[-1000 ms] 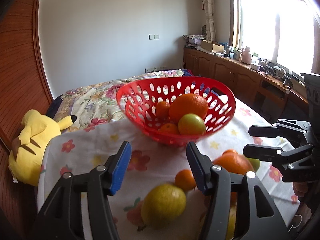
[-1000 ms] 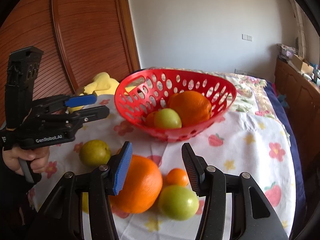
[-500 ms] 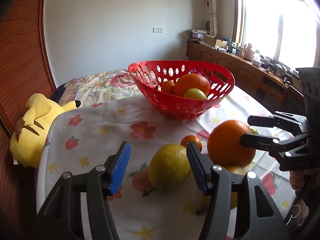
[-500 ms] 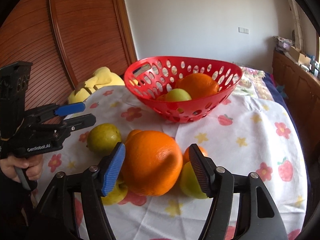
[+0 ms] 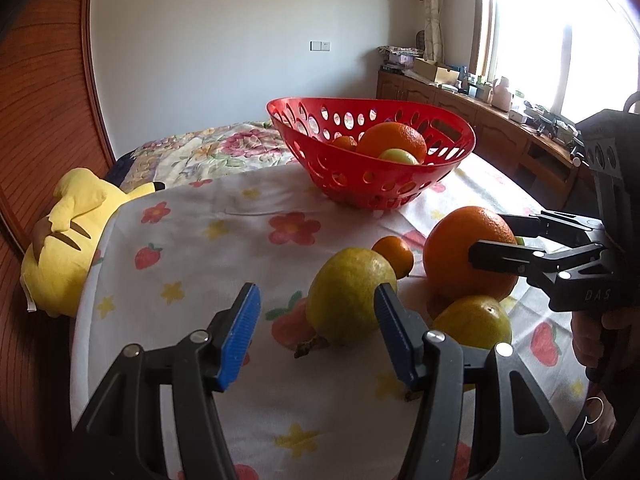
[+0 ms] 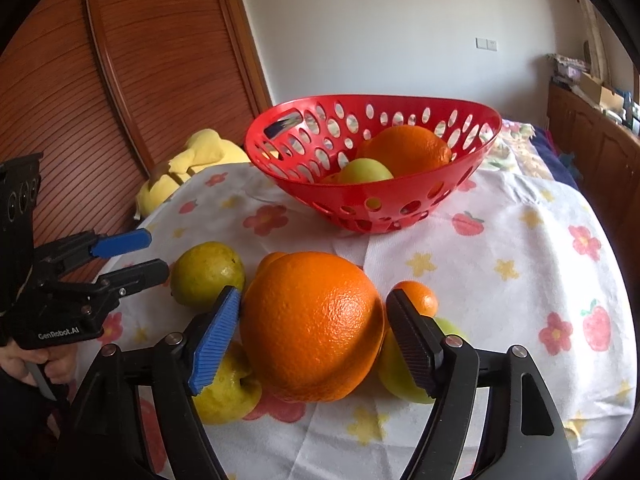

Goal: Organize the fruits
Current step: 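Move the left tool to a yellow lemon while the right tool approaches a large orange, then close the left tool on the yellow lemon while the right tool grasps and lifts the large orange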

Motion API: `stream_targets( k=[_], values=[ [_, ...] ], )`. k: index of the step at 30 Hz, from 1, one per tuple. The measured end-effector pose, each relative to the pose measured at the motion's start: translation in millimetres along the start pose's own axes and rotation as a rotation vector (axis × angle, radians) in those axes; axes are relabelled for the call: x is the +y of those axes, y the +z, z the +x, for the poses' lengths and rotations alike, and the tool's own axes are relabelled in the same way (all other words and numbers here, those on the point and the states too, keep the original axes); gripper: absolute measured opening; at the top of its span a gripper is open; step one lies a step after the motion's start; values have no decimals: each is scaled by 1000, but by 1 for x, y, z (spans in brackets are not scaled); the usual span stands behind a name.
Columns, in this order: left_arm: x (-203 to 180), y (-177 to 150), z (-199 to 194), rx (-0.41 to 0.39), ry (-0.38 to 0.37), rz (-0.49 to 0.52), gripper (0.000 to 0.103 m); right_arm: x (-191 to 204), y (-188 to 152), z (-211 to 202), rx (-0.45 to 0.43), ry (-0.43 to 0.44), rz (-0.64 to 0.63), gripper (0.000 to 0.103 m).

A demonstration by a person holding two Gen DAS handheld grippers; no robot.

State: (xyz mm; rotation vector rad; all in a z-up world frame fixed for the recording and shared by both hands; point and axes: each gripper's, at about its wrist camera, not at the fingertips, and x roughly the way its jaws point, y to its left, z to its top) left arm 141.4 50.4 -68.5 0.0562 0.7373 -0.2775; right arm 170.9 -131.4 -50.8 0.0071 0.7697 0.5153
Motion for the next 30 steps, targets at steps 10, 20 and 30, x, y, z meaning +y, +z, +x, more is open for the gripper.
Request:
stream_targets(
  k=[10,20,30],
  values=[
    [0,-2,2,6,-4,-2,61,11,-3,10,12,-47,-51,84],
    [-6,-1,4,4,16,10,66,19,-7,18,14,-100,-128,84],
    [-7,4,20,27,7,14,68,19,-9,13,4,-77,-124,81]
  ],
)
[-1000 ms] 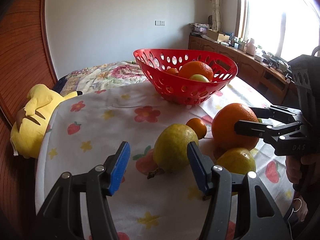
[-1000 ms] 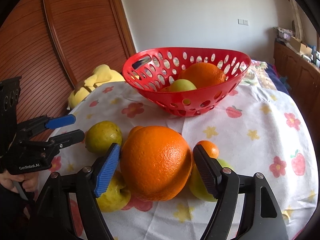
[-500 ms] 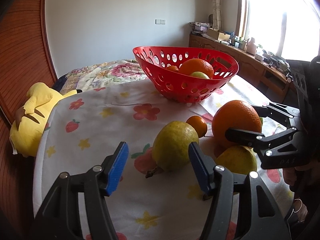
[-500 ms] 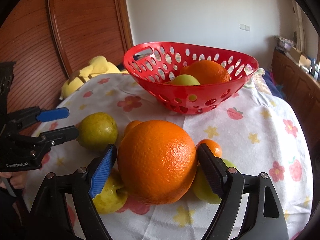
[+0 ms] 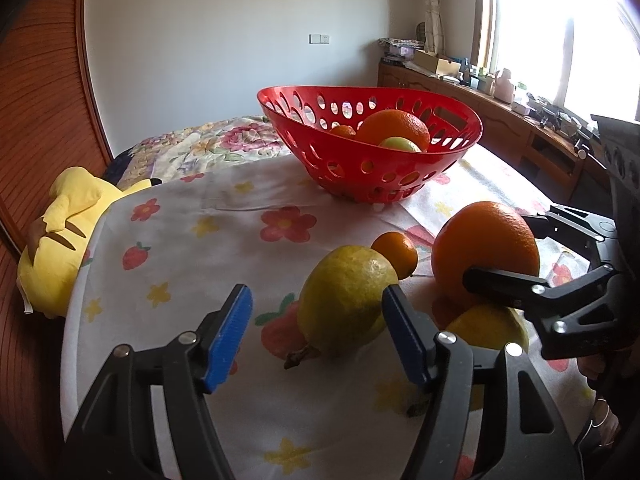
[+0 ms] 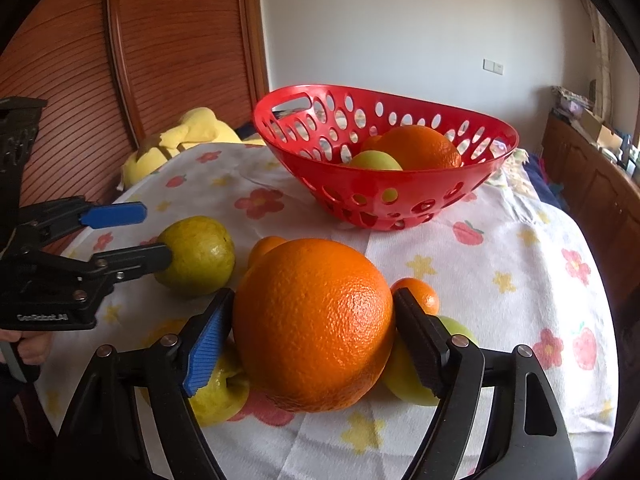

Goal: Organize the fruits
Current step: 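Close the left tool on the yellow lemon while the right tool grasps and lifts the large orange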

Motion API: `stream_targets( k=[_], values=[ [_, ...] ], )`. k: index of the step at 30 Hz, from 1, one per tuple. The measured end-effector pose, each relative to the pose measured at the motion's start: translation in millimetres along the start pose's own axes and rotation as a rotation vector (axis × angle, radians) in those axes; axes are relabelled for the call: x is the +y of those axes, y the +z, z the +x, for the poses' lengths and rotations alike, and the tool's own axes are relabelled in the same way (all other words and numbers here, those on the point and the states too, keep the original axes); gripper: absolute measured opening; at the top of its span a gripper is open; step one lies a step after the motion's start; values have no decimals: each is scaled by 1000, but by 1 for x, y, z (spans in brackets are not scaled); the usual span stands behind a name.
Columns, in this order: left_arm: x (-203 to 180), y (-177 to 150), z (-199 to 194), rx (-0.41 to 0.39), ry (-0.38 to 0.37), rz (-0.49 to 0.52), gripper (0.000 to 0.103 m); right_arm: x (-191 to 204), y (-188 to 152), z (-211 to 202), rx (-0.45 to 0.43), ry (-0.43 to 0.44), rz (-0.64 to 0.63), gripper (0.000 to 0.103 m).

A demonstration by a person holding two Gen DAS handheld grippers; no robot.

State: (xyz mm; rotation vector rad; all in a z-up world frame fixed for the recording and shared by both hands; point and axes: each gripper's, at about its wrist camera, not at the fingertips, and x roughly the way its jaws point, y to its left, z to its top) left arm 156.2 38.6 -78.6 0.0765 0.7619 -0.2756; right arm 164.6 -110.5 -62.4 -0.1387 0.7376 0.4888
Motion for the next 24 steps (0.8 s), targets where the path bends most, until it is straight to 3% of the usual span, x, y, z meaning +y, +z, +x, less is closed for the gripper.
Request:
stream_targets(
  k=[15,24],
  values=[
    [-18,9,25,52,-16,55,69,-4,-2,-9,-13,31,29,81],
    [-15,9,33,65,-35,38,69,-6,-2,-13,-21,34,42,81]
  ],
)
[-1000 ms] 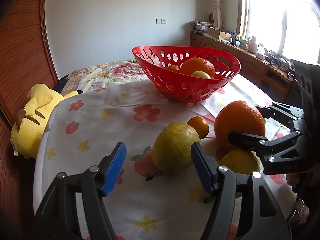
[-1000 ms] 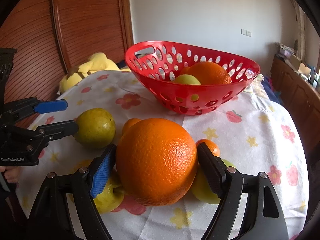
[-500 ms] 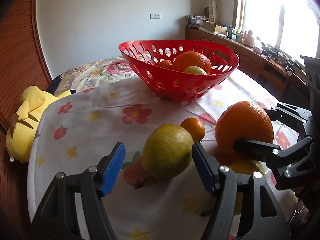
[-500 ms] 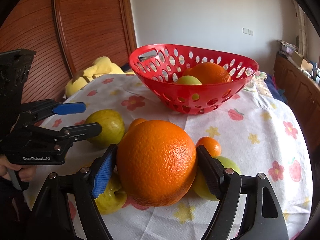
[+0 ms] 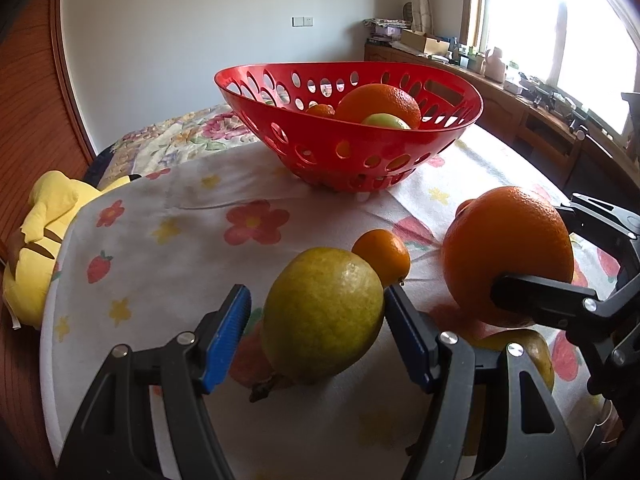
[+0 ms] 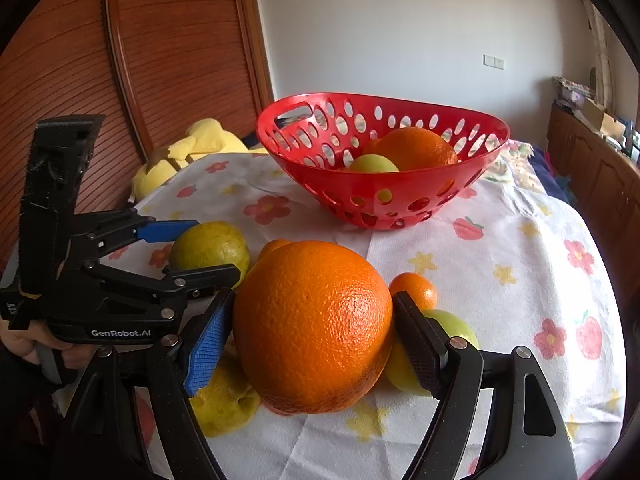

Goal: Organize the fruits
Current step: 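Close the left tool on the yellow lemon while the right tool grasps and lifts the large orange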

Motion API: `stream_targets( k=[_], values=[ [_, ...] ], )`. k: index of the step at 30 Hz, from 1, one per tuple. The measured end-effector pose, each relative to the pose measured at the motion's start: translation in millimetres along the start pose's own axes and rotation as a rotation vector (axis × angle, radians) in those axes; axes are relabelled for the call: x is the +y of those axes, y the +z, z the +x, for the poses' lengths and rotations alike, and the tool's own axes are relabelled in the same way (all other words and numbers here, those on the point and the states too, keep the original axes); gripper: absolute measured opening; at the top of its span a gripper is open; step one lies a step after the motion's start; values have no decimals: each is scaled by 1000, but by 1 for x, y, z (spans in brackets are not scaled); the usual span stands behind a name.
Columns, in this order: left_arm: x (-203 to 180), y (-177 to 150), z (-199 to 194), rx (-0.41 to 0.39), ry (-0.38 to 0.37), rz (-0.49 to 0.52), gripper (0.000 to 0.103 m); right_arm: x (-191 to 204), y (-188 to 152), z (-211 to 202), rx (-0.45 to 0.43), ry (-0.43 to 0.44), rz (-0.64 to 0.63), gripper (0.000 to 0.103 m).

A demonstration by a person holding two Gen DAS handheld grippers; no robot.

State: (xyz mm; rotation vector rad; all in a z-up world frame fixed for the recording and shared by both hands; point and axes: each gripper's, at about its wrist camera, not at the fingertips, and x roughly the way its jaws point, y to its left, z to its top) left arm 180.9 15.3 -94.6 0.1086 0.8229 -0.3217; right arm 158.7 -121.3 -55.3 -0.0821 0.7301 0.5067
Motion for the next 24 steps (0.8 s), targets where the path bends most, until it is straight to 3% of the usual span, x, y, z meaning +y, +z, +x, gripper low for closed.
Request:
stream_targets(
  k=[4,7,24],
  values=[
    [2,0,2,2,-13,-11,68,0,0,1,-1,0,0,81],
    [1,-1,3,-1,-35,-9,60,0,0,0,-1,1,-1,81],
    [0,0,-9,-36,-29,-5,60,-4,4,-7,-15,2,6,81]
  ],
)
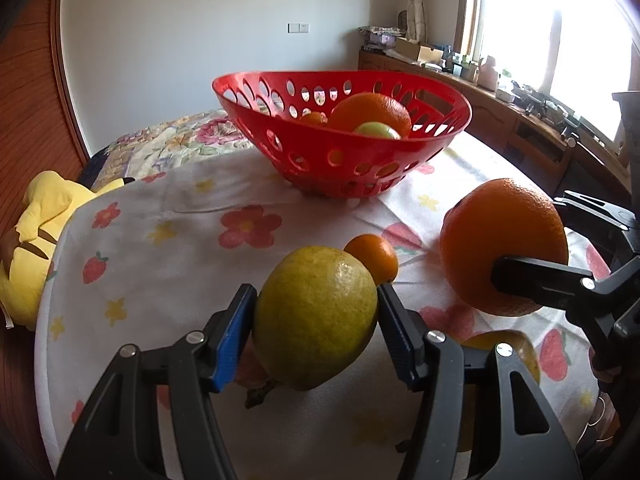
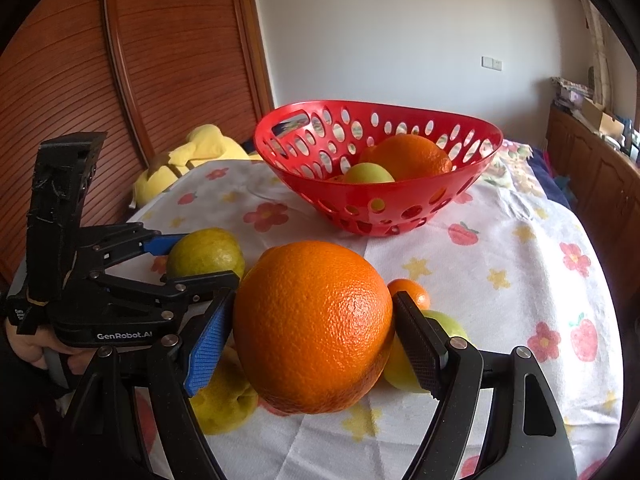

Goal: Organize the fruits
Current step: 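Close the left tool on the yellow lemon while the right tool grasps and lifts the large orange, then carry the lemon with the left tool while the right tool carries the orange over the basket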

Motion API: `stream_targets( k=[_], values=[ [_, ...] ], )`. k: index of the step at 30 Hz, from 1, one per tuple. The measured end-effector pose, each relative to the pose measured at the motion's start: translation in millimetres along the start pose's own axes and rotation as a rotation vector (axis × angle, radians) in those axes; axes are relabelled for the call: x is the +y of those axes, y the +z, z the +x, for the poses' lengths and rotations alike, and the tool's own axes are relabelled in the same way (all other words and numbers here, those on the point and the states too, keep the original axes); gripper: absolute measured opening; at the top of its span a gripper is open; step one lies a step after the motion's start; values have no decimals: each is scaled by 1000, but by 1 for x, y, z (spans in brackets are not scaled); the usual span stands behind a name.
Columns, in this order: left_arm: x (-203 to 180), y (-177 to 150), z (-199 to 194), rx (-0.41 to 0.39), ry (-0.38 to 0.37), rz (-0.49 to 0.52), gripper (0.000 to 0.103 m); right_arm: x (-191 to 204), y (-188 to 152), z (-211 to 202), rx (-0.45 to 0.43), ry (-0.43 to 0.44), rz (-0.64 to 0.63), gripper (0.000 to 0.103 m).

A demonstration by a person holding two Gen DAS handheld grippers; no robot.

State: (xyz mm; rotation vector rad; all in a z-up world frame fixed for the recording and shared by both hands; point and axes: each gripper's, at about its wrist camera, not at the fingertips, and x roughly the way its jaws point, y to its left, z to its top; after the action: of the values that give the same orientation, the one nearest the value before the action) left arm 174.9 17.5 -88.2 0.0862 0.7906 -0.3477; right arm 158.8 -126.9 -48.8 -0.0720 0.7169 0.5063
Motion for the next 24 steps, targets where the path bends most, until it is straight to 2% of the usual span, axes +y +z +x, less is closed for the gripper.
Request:
stream_targets(
  k=[11,24],
  values=[
    [-2,21,-32,-91,0,-4,60,-6,15,-21,-34,-11,-10,81],
    [0,50,-59,-195,3,-8,60,-7,49,-48,-91,-24,-62,81]
  ],
)
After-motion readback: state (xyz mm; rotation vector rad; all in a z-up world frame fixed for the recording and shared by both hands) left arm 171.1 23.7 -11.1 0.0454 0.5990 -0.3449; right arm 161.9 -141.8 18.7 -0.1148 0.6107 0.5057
